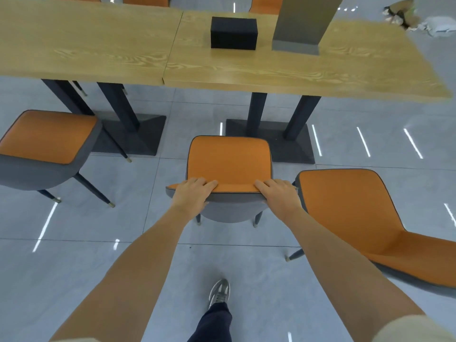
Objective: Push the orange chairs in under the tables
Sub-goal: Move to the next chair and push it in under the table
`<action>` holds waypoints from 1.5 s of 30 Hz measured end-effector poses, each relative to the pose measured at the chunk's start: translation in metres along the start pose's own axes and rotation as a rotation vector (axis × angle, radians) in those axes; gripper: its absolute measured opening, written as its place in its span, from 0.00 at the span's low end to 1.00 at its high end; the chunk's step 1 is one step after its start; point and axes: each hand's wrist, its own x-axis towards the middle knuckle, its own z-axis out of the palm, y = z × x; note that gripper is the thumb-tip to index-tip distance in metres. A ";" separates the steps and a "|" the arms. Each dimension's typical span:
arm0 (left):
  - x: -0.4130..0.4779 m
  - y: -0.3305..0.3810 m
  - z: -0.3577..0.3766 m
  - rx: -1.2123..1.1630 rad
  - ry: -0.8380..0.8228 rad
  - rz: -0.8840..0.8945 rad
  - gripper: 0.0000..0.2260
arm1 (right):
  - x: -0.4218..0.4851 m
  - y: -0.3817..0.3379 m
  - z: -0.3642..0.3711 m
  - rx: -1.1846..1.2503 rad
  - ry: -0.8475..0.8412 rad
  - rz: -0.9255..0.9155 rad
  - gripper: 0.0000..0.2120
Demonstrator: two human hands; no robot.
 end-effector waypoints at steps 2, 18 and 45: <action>0.022 -0.005 -0.005 0.005 0.004 -0.006 0.24 | 0.019 0.009 -0.004 0.013 0.007 0.035 0.20; 0.117 -0.036 -0.036 -0.029 -0.038 -0.023 0.24 | 0.113 0.044 -0.027 0.114 -0.052 0.084 0.16; 0.106 0.196 -0.076 0.057 -0.234 -0.044 0.30 | -0.090 0.186 -0.044 0.352 -0.230 0.256 0.37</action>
